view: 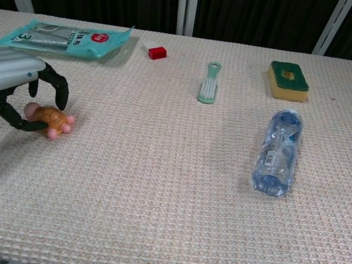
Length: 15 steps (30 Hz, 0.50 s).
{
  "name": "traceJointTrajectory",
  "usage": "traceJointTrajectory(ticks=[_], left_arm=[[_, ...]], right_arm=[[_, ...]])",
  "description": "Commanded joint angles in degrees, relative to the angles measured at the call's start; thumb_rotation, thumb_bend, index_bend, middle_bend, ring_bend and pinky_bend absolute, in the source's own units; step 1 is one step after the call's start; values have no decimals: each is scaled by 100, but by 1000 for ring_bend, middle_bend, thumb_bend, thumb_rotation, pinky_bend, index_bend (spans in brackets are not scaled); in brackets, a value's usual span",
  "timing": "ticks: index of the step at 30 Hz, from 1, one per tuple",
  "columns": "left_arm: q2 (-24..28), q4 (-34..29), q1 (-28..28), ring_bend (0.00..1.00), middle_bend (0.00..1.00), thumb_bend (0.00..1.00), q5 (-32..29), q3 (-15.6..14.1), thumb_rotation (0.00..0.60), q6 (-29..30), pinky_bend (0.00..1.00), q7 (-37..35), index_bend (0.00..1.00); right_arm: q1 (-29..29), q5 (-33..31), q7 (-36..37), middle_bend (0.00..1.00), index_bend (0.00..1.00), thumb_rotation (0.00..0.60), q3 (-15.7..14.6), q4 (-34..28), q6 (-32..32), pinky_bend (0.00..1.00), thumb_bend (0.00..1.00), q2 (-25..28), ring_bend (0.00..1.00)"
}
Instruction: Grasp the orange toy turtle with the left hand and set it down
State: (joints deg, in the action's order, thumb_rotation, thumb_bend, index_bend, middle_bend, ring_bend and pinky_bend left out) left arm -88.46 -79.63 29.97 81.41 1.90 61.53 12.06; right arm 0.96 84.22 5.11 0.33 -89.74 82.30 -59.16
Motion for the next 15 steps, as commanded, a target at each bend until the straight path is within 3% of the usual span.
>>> traceJointTrajectory(ticks=[1,8,15], left_arm=[[-55,111,26,250,393,263,15,-16,600,-53,437,-72,451],[-145,335,77,278,417,264,-27,12,600,-141,462,-135,466],[-268,502,114,522,668,341,-67,44,600,-189,676,-187,686]], right_arm=[[-3,-19,-7,7,0,600,6,3,-11,0,140,-3,0],[-37,-47,-40,7,0,600,15,-11,-75,0,140,-15,0],[-31,-68,-27,7,0,600,18,2,-75,0,141,-16,0]])
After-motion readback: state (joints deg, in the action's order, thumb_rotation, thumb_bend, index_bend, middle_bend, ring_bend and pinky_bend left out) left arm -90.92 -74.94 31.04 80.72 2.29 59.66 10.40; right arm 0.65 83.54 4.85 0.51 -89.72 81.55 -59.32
